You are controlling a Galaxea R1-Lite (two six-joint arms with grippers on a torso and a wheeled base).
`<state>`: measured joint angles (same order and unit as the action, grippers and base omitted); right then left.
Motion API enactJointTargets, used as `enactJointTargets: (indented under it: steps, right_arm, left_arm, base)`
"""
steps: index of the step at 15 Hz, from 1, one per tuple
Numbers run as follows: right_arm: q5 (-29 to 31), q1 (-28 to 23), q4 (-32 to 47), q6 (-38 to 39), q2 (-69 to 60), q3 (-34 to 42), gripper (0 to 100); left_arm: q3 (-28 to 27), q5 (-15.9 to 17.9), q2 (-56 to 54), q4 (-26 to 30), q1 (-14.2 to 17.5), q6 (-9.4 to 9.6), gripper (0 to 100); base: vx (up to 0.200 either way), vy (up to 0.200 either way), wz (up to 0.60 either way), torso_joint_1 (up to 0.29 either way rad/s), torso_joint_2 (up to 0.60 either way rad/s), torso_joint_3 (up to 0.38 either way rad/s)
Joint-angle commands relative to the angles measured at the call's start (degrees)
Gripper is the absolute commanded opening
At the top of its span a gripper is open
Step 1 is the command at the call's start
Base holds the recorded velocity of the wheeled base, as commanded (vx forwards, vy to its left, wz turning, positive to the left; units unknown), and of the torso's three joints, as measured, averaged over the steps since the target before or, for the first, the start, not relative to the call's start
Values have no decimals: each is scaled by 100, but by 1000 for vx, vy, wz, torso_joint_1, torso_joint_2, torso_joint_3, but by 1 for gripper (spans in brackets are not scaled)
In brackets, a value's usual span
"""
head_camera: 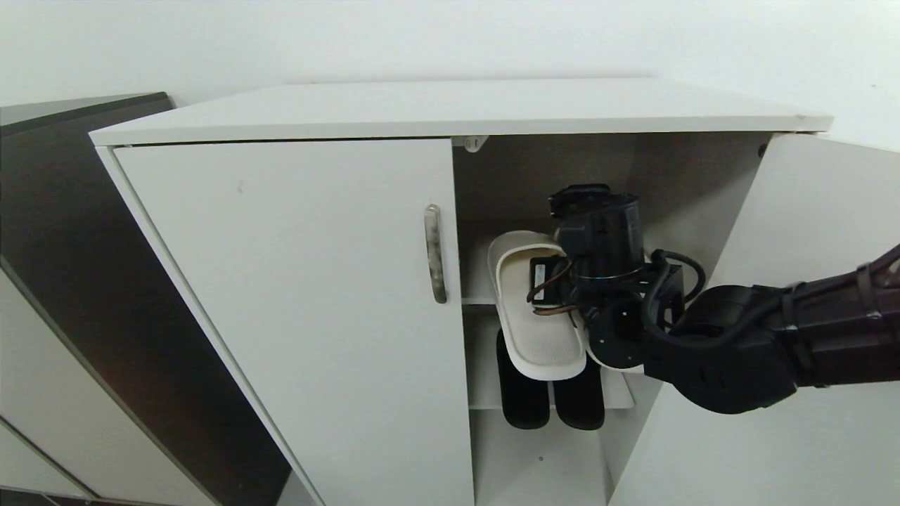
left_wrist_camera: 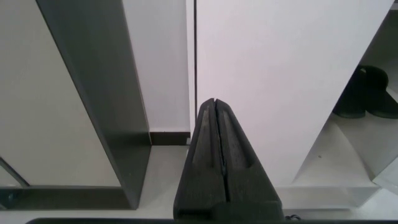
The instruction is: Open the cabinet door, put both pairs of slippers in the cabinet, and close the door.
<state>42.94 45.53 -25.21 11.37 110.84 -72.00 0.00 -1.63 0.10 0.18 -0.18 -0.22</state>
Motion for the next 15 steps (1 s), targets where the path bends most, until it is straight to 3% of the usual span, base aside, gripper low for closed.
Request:
enactJointTargets:
  steps: [1, 8, 15]
  right_arm:
    - [-4, -123, -1, -39, 289, -209, 0]
    - [-136, -607, 1317, -48, 922, -2169, 0]
    - [-136, -818, 1370, -65, 1344, -2776, 0]
  left_arm:
    - [0, -4, -1, -1, 1, -4, 0]
    - [0, -4, -1, -1, 1, -4, 0]
    - [0, -4, -1, -1, 1, 4, 0]
  base:
    - [0, 0, 0, 0, 0, 0]
    - [0, 0, 0, 0, 0, 0]
    - [0, 0, 0, 0, 0, 0]
